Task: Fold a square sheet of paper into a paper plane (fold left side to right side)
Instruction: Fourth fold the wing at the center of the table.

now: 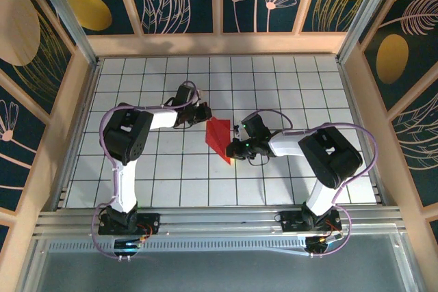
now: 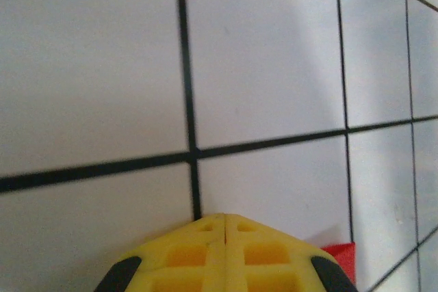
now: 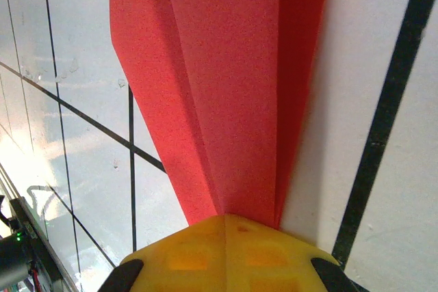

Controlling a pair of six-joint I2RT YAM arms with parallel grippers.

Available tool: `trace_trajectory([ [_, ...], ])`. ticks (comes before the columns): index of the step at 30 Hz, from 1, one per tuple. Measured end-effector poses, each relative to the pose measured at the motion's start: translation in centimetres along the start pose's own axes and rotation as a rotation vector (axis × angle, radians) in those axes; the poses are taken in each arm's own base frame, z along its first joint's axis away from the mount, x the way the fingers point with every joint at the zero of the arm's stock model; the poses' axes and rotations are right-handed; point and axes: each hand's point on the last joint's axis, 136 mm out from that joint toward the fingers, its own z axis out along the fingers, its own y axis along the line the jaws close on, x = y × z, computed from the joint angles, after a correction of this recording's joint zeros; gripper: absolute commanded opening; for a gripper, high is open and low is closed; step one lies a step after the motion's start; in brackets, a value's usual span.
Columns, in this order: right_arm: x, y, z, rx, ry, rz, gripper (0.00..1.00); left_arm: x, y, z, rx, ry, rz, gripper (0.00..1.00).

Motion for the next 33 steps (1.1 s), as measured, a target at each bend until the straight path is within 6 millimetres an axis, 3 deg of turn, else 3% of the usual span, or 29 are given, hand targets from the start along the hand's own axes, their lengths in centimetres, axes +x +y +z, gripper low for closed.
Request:
trace_trajectory([
  [4,0.0,0.0,0.0,-0.001,-0.001,-0.001,0.0,-1.5,1.5,-0.9,-0.06,-0.055,0.014,0.04],
  [7,-0.1,0.0,0.0,-0.002,-0.001,-0.007,0.0,-2.0,1.5,-3.1,-0.081,-0.09,0.031,0.03],
  [11,0.0,0.0,-0.1,-0.002,0.007,-0.036,0.0,-1.4,-0.8,-6.9,-0.011,-0.129,0.058,0.03],
  [14,0.0,-0.2,-0.3,0.0,0.018,-0.052,0.0,0.5,-2.8,-8.2,0.06,-0.117,0.077,0.03],
  [19,0.1,-0.4,-0.4,0.004,0.029,-0.068,0.0,5.4,-5.4,-6.8,0.134,0.004,0.106,0.03],
  [22,0.1,-0.4,-0.5,0.005,0.031,-0.071,0.0,7.2,-6.2,-5.5,0.16,0.06,0.114,0.03],
  [33,0.0,-0.4,-0.5,0.006,0.033,-0.071,0.0,7.1,-4.6,-1.4,0.116,0.109,0.091,0.03],
])
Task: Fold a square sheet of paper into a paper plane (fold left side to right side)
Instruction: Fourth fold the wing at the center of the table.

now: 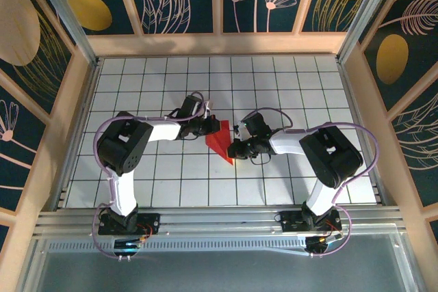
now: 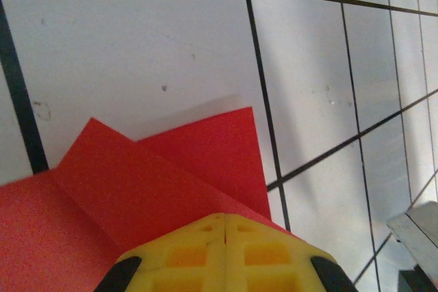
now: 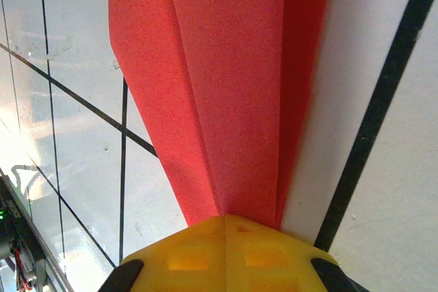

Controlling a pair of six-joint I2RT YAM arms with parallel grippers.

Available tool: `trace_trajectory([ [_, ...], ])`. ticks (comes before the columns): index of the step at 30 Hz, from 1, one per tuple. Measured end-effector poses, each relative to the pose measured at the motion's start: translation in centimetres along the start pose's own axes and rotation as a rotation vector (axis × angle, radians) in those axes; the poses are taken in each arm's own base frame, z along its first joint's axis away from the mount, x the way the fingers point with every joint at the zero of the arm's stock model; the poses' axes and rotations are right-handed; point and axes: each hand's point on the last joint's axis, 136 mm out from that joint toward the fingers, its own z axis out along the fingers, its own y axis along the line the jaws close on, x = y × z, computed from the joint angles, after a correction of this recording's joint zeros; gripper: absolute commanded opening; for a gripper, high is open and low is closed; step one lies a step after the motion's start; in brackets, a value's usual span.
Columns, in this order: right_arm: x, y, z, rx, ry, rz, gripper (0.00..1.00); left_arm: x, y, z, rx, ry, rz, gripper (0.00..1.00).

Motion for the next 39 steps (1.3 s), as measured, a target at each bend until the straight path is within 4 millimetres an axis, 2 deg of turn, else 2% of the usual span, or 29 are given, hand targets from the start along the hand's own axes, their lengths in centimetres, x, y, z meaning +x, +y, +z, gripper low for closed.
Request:
trace_trajectory([
  [5,0.1,0.0,0.0,0.003,0.003,0.002,0.0,0.0,1.4,0.6,-0.061,0.005,-0.005,0.03],
  [15,-0.1,0.8,-0.6,-0.013,0.032,0.039,0.0,0.0,1.6,0.6,-0.071,0.002,-0.003,0.01],
  [19,-1.8,2.5,-1.4,-0.054,0.005,0.025,0.0,0.0,1.6,0.6,-0.07,-0.001,-0.001,0.0],
  [24,-4.0,3.5,-1.9,-0.074,-0.045,0.012,0.0,0.0,1.6,0.6,-0.07,-0.001,-0.001,0.0],
  [28,-4.7,3.2,-1.0,-0.074,-0.048,0.018,0.0,0.0,1.6,0.6,-0.069,-0.002,-0.001,0.0],
  [34,-4.6,1.9,0.5,-0.052,-0.021,0.044,0.0,0.0,1.6,0.6,-0.07,-0.003,-0.001,0.0],
  [39,-5.3,2.1,0.9,-0.055,-0.025,0.041,0.0,0.0,1.6,0.6,-0.073,-0.006,0.0,0.0],
])
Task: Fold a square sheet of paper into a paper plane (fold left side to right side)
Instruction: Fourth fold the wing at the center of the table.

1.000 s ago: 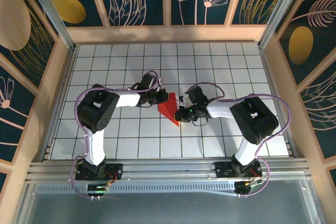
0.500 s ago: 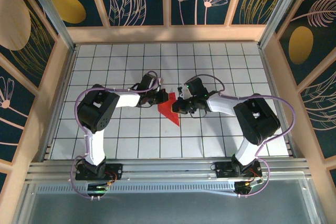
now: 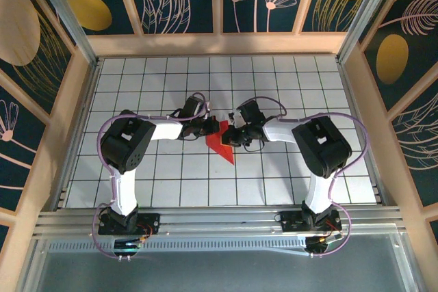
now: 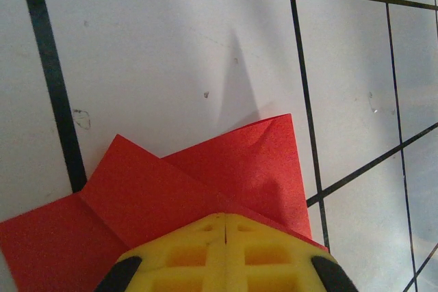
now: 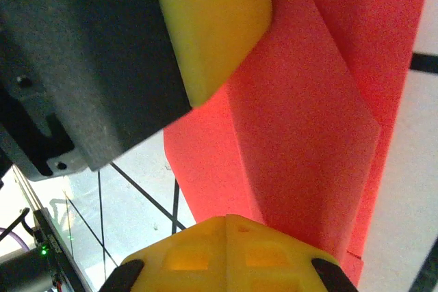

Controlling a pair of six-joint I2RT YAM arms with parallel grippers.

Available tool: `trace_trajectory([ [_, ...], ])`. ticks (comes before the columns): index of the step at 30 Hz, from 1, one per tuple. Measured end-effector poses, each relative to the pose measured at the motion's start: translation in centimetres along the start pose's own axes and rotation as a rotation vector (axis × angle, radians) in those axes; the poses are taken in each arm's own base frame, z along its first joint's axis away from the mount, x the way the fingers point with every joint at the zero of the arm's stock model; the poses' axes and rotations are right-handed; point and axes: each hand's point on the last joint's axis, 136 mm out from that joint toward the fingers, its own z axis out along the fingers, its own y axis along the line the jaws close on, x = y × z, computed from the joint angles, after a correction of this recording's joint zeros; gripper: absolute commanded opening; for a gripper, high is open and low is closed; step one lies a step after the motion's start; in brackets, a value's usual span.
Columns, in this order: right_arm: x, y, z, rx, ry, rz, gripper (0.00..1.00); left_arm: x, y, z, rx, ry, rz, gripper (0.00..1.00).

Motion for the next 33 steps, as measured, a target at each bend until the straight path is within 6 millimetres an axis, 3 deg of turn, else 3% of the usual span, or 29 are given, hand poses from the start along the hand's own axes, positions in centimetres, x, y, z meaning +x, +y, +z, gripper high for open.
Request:
trace_trajectory([
  [19,0.2,-1.3,0.7,0.044,0.007,0.005,0.0,-0.2,0.2,0.0,-0.022,-0.015,0.003,0.0],
  [33,2.1,-1.7,-0.1,0.056,0.004,-0.003,0.0,-0.2,0.3,0.0,-0.027,-0.017,0.003,0.0],
])
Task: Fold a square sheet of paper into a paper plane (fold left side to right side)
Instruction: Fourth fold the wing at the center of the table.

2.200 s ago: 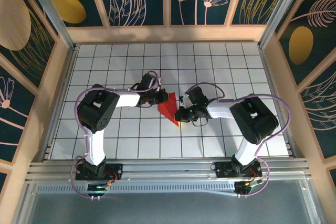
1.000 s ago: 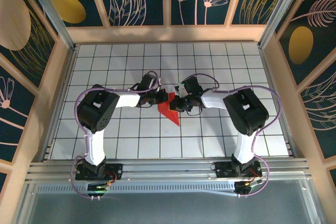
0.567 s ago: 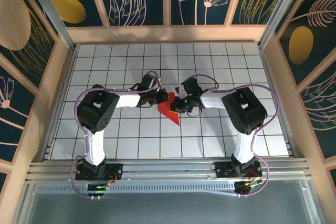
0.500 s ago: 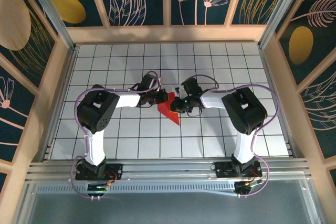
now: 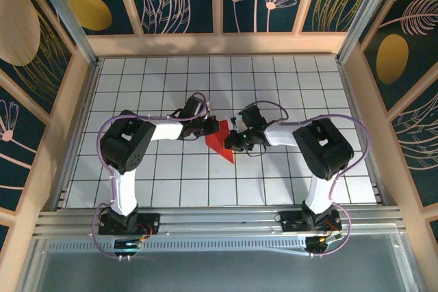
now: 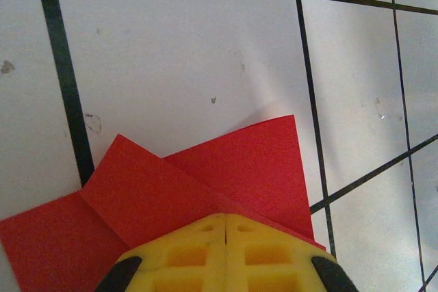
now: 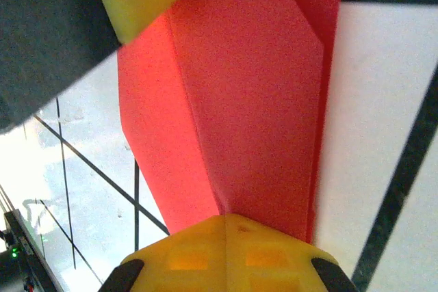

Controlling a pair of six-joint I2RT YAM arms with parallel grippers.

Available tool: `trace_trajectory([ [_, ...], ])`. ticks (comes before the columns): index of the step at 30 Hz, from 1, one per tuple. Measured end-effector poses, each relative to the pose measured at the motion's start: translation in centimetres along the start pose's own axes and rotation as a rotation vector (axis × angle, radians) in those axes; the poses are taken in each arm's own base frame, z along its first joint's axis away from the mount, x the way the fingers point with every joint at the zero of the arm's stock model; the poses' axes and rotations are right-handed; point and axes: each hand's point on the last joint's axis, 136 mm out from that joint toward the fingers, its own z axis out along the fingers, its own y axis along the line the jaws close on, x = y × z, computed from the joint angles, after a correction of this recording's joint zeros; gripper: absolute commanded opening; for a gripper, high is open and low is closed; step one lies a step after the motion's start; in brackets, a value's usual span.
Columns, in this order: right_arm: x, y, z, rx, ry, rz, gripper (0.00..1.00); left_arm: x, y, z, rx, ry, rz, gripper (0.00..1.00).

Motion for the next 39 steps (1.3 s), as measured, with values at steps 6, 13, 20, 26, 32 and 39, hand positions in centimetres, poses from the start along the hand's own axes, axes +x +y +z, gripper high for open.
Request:
trace_trajectory([
  [6,1.2,-0.3,-0.4,-0.002,0.0,-0.005,0.0,0.0,0.0,0.0,-0.002,0.001,0.0,0.0],
  [13,2.6,-0.3,-0.8,0.0,0.005,-0.018,0.0,0.0,0.0,0.0,-0.012,0.0,0.002,0.0],
  [20,3.7,-0.5,-1.1,0.006,0.004,-0.026,0.0,0.0,0.0,0.0,-0.02,0.004,0.003,0.0],
  [26,5.2,-0.7,-1.9,0.016,0.029,-0.015,0.0,-0.1,-0.1,0.0,-0.022,0.007,0.007,0.0],
  [32,7.7,-0.7,-4.4,0.047,0.103,0.005,0.14,-0.5,0.0,-0.6,-0.039,0.011,0.0,0.09],
  [39,2.1,0.1,-8.1,0.007,-0.086,-0.067,0.43,-3.8,-3.5,-5.3,0.003,-0.101,0.031,0.26],
])
